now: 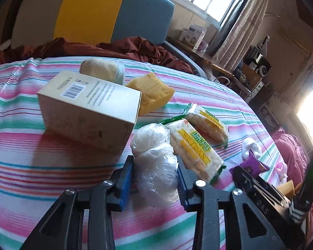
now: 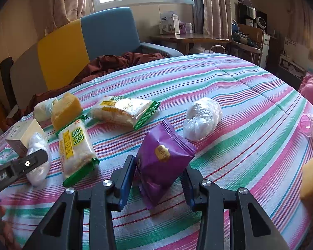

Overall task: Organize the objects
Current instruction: 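Grasp the white plastic-wrapped bundle with the left tool while the right holds the packet, then carry the white bundle with the left tool and purple packet with the right over the gold tray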

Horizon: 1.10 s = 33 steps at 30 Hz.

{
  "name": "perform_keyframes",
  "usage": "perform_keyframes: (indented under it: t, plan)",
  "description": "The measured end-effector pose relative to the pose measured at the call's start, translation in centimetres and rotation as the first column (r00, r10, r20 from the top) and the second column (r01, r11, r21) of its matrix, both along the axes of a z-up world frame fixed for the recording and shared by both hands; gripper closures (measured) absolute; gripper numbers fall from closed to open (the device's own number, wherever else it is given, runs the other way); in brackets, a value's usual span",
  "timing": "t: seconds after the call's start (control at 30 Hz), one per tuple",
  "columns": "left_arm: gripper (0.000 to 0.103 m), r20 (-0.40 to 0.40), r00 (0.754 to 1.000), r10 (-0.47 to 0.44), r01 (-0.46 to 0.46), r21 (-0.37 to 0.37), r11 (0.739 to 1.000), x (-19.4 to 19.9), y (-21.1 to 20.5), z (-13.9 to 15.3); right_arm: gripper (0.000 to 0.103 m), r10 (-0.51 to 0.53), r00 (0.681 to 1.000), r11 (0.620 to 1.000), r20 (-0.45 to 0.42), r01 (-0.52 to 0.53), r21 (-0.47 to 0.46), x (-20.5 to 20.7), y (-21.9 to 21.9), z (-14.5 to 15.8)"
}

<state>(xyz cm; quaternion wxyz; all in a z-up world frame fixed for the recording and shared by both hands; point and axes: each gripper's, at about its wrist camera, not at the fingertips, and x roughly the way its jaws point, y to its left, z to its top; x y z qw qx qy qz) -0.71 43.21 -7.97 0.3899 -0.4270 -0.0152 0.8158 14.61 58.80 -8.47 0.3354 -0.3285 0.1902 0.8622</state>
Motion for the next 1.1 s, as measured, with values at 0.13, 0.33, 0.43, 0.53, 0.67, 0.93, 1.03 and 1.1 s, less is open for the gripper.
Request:
perform_keyframes:
  t: [0.13,0.33,0.43,0.53,0.67,0.93,1.03,1.1]
  plan:
    - [0.066,-0.015,1.0,0.011,-0.011,0.015,1.0,0.9,-1.5,0.3,0.061,-0.005,1.0,1.0,0.01,0.004,0.016,-0.1,-0.2,0.1]
    - [0.066,-0.021,1.0,0.017,-0.017,0.03,0.999,1.7,-3.4,0.2,0.068,0.004,1.0,0.996,0.015,-0.006,0.089,-0.1,-1.3,0.8]
    - [0.066,-0.018,1.0,0.025,-0.024,0.038,0.999,2.1,-4.5,0.2,0.069,0.044,0.999,0.99,0.028,-0.047,0.133,-0.7,-2.4,1.2]
    - [0.066,-0.013,0.999,0.032,-0.032,0.046,0.998,2.5,-5.5,0.1,0.069,0.076,0.997,0.985,0.034,-0.08,0.154,-1.0,-3.0,1.3]
    - [0.066,-0.002,0.999,0.038,-0.038,0.055,0.998,2.8,-6.5,-0.1,0.069,0.119,0.993,0.98,-0.015,-0.115,0.164,-0.5,-3.5,1.7]
    - [0.066,0.024,1.0,-0.02,0.019,0.039,0.999,4.8,-8.4,0.1,0.069,0.167,0.985,0.966,-0.052,-0.153,0.208,-0.2,-4.7,2.4]
    - [0.066,0.022,0.999,-0.047,0.045,0.053,0.998,5.9,-9.6,0.6,0.069,0.172,0.984,0.965,-0.053,-0.157,0.21,-0.1,-4.7,2.4]
    - [0.066,0.021,0.999,-0.05,0.048,0.072,0.996,6.1,-10.6,1.1,0.069,0.17,0.984,0.965,-0.051,-0.156,0.21,-0.1,-4.8,2.4]
